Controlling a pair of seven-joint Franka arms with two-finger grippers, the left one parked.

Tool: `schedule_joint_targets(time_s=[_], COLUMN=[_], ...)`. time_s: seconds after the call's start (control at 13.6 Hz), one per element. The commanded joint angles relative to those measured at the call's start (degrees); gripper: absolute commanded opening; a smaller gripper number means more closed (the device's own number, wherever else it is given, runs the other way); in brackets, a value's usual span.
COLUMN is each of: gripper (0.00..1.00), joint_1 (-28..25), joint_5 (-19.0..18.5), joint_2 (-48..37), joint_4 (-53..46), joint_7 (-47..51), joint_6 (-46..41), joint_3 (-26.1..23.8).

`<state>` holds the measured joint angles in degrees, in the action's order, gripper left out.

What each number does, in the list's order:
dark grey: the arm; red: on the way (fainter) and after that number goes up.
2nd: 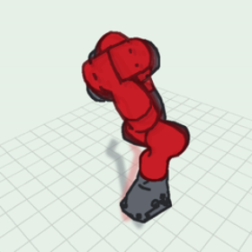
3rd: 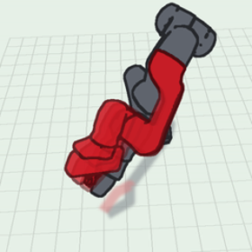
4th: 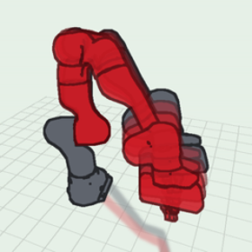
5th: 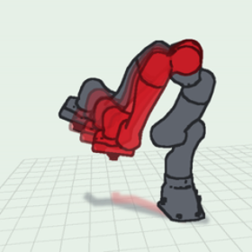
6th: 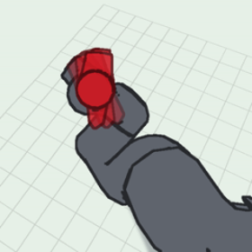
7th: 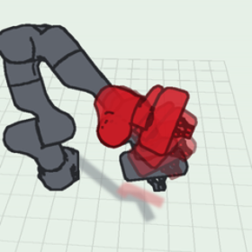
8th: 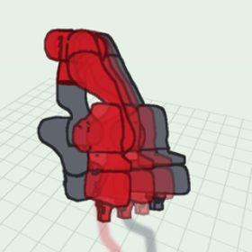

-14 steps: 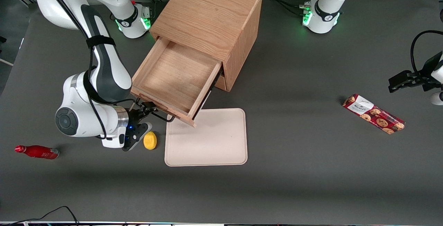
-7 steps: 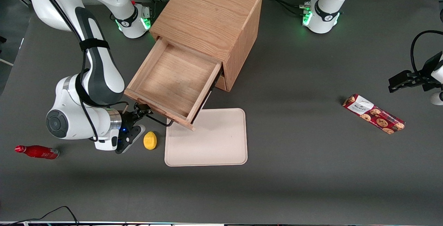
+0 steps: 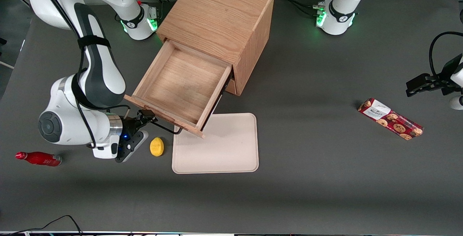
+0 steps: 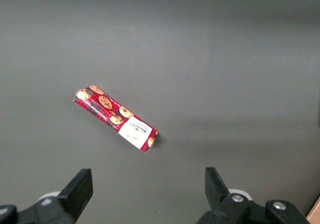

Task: Open upper drawer

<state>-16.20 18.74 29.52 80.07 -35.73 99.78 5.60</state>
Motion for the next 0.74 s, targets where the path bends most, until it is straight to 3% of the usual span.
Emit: schedule_joint_targets(time_s=[0.0, 0.15, 0.37, 0.66], gripper=[1.00, 1.00, 1.00, 1.00], joint_1=[-0.7, -0.8, -0.8, 0.3], joint_5=[-0.9, -1.5, -10.5, -12.1], joint_2=[-4.2, -8.4, -15.4, -26.8], joint_4=[-0.1, 0.5, 2.4, 12.6], joint_7=[-1.3, -1.5, -0.6, 19.8], joint_6=[-1.3, -1.3, -4.2, -7.6], joint_3=[-0.3, -0.3, -0.4, -0.6])
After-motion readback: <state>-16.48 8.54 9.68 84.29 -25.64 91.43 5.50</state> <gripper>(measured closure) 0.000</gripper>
